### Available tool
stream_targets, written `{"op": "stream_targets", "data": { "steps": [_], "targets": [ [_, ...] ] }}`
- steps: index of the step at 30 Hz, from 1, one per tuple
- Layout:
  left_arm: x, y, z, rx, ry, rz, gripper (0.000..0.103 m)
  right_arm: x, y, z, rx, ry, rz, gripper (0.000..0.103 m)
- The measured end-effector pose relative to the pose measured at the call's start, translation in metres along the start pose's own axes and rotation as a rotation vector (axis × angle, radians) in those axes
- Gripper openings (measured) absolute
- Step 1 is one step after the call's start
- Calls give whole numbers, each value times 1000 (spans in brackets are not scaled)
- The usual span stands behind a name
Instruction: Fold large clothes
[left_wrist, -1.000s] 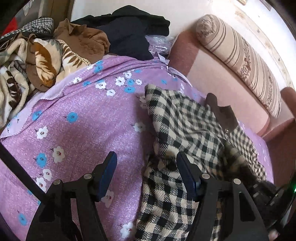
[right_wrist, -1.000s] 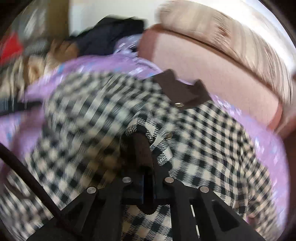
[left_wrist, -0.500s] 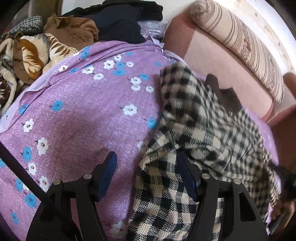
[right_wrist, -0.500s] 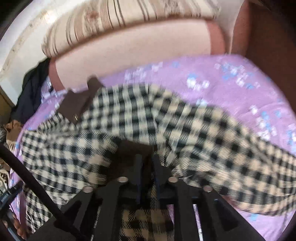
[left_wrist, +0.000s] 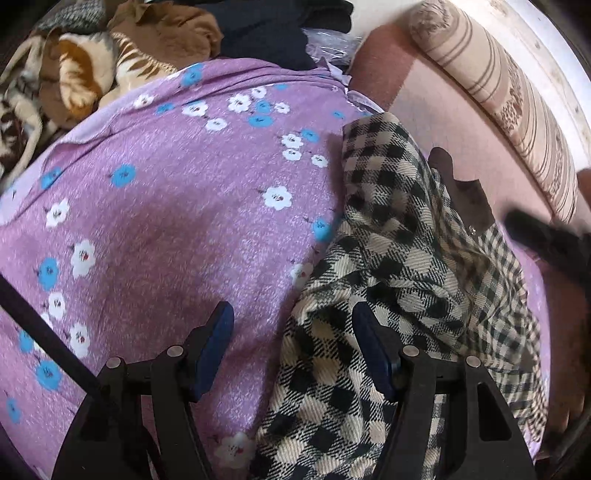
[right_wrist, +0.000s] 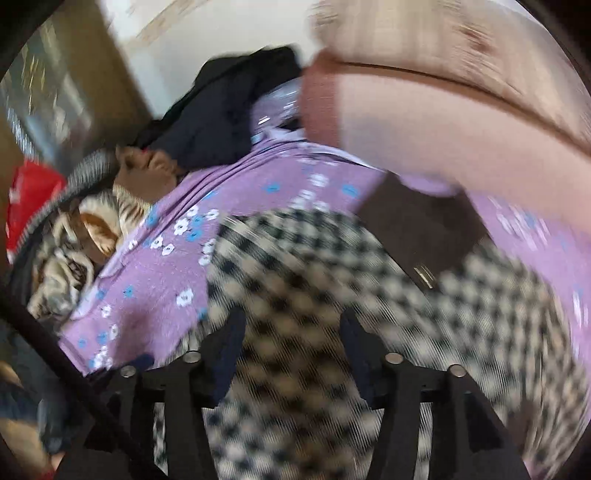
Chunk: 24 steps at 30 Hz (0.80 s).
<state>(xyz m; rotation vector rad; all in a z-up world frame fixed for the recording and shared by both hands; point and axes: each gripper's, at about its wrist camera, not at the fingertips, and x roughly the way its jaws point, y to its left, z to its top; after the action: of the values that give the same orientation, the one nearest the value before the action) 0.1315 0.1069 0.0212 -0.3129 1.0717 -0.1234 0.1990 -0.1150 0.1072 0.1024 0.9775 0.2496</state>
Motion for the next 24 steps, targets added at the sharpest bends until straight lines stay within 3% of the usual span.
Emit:
{"op": "stream_targets", "data": {
  "steps": [5,8,9,10,11,15,19,21,24],
  "targets": [
    [-8,9,-9,-25,13,-24,65,55,47,46,-164,81,-25,68],
    [-15,22,-12,-63,13,-63,65,96,68,56,-263,166,-102,68],
    [-18,26,-12,-73,8,-68,65,109,73,56,-283,218,-118,62],
    [-21,31,-12,-81,-1,-67,65,120,76,57,-291,259,-106,19],
    [-24,36,-12,-88,-15,-54,65,128,78,56,-294,306,-99,4],
    [-33,55,-9,-120,-61,5,65,148,107,57,-368,327,-105,5],
    [-38,68,-5,-138,-86,36,65,166,127,68,-314,271,-71,5],
    [-38,69,-4,-134,-90,46,65,178,131,66,-291,256,-97,9],
    [-39,72,-5,-122,-93,68,65,164,132,64,-275,211,-69,26]
  ]
}}
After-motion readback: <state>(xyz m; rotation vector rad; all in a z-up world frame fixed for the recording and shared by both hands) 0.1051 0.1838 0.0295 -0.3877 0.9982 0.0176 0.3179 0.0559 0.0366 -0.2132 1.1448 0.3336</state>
